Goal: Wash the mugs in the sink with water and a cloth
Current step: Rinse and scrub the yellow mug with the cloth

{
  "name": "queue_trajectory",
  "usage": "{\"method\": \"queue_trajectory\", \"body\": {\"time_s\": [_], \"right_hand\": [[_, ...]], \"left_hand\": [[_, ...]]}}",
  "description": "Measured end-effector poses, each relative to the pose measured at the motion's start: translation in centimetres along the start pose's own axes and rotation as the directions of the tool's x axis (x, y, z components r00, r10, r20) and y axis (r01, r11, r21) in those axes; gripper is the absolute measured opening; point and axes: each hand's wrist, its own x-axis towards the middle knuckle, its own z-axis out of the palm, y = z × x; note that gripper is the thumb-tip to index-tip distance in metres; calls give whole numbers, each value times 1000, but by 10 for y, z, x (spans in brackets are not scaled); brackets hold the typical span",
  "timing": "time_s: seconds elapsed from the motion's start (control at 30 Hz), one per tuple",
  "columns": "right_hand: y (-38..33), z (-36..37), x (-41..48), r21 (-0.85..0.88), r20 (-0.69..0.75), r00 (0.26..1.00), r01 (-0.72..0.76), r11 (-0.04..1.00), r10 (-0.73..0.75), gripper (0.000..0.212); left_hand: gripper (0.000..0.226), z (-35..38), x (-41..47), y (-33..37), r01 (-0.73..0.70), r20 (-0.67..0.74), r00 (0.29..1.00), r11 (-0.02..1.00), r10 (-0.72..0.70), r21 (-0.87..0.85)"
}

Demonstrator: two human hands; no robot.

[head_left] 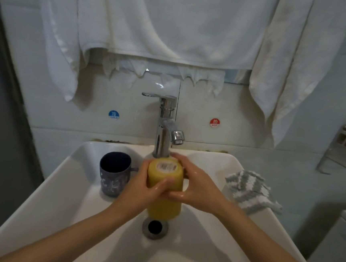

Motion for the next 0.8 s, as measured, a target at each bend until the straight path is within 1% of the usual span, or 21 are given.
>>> {"method": "queue_trajectory", "body": {"time_s": [0.03, 0.07, 0.1, 0.13, 0.17, 0.2, 0.23, 0.27, 0.3, 0.33, 0.37, 0.4, 0.43, 0.5, 0.53, 0.57, 0.63, 0.67, 0.73, 0.77, 0.8], "right_hand": [[5, 4, -1, -106, 115, 990, -72, 992, 84, 93], [7, 8, -2, -178, 198, 968, -118, 977, 153, 95], [7, 7, -3, -172, 216, 962, -131, 976, 168, 96], [1, 2, -1, -99, 174, 976, -118, 988, 134, 96], [-5, -5, 1, -6, 105, 991, -84, 996, 84, 96], [-11, -11, 2, 64, 48, 998, -40, 997, 37, 95], [-16, -15, 2, 98, 11, 1000, 3, 995, -4, 93], [-17, -17, 2, 98, 10, 1000, 20, 995, -21, 91], [-16, -16, 0, 71, 51, 999, 0, 997, -4, 89], [-12, -13, -1, -4, 123, 991, -48, 999, 48, 87], [-5, -9, -2, -110, 199, 972, -102, 989, 122, 88], [2, -6, -4, -194, 247, 950, -144, 970, 190, 90], [7, -7, -3, -218, 254, 942, -164, 962, 218, 91], [6, -15, 1, -133, 173, 966, -170, 976, 192, 87], [6, -19, 2, -93, 141, 974, -164, 982, 176, 85], [6, -21, 3, -71, 133, 978, -151, 986, 159, 83], [6, -22, 2, -72, 183, 971, -141, 987, 152, 85], [5, -22, 0, -79, 230, 961, -140, 987, 155, 87], [6, -29, -2, -120, 305, 937, -138, 983, 168, 86], [7, -36, -3, -171, 295, 939, -128, 977, 175, 80], [11, -45, -3, -246, 242, 953, -123, 961, 184, 72]], "left_hand": [[76, 0, -1, -4, 173, 112, 979, 985, -169, -24], [75, 0, -3, -8, 296, 179, 942, 955, -285, -33], [70, 0, -3, -11, 294, 158, 945, 955, -285, -36], [64, 1, -4, -9, 187, 62, 981, 982, -186, -11], [62, 1, -5, -3, 46, -48, 998, 999, -45, 15], [62, 1, -7, 5, -65, -126, 990, 997, 69, 33], [63, 1, -8, 9, -133, -176, 975, 990, 138, 37], [63, 1, -8, 8, -148, -175, 973, 988, 153, 42], [63, 1, -6, 7, -92, -131, 987, 995, 97, 40], [63, 1, -3, 3, 25, -65, 998, 999, -22, 45], [63, 4, 1, -2, 166, 14, 986, 984, -167, 69], [65, 6, 3, -6, 265, 55, 961, 958, -272, 111], [70, 8, 4, -8, 267, 54, 959, 952, -278, 147], [79, 10, 9, -4, 155, 18, 987, 976, -160, 151], [82, 10, 10, -1, 126, 31, 991, 982, -131, 140], [82, 9, 10, 1, 116, 56, 991, 986, -124, 121], [70, 10, 9, -1, 86, 74, 993, 991, -94, 99], [66, 11, 9, -5, 67, 59, 996, 992, -73, 103], [67, 12, 6, -14, 17, 17, 1000, 993, -20, 120], [70, 12, 4, -17, 1, 1, 1000, 992, -1, 126], [71, 11, 2, -19, -6, -17, 1000, 992, 9, 129]]}}
